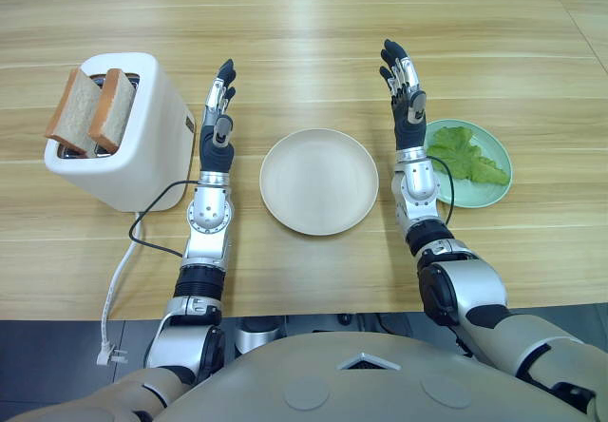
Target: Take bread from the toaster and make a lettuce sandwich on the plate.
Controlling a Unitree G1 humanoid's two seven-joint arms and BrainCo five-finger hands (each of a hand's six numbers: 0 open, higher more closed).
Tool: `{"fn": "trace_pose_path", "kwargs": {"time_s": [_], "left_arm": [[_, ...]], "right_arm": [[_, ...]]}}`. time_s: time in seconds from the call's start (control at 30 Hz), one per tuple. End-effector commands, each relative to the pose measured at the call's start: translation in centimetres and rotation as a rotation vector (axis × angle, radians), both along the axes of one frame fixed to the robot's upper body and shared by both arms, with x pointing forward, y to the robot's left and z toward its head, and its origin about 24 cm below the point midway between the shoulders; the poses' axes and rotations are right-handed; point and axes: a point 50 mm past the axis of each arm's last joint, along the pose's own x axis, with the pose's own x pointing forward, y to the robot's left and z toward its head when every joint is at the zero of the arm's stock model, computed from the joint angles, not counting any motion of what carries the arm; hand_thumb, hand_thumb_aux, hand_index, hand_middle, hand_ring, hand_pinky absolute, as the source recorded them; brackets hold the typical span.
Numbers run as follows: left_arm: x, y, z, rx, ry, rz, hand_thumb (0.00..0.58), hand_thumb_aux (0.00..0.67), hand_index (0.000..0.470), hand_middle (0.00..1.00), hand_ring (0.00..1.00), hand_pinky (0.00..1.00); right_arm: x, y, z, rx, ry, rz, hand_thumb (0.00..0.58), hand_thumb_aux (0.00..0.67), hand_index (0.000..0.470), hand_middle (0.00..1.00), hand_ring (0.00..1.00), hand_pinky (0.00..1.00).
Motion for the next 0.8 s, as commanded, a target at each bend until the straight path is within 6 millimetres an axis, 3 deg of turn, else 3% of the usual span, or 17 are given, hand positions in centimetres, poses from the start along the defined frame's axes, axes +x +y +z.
{"fn": "trace_pose_path", "kwargs": {"time_s": [0.03, 0.8], "left_arm": [[-0.15, 0.02, -0.27, 0.005, 0.013, 0.001, 0.0, 0.0, 0.0, 0.0, 0.0, 0.0], [-0.19, 0.06, -0.19, -0.002, 0.008, -0.002, 0.0, 0.0, 0.0, 0.0, 0.0, 0.0]], "right_arm": [[-0.05, -0.13, 0.41, 0.02, -0.029, -0.001, 0.0, 0.0, 0.0, 0.0, 0.0, 0.0], [-0.34, -0.13, 0.66, 0.047, -0.062, 0.014, 0.0, 0.0, 0.0, 0.0, 0.0, 0.0]]}}
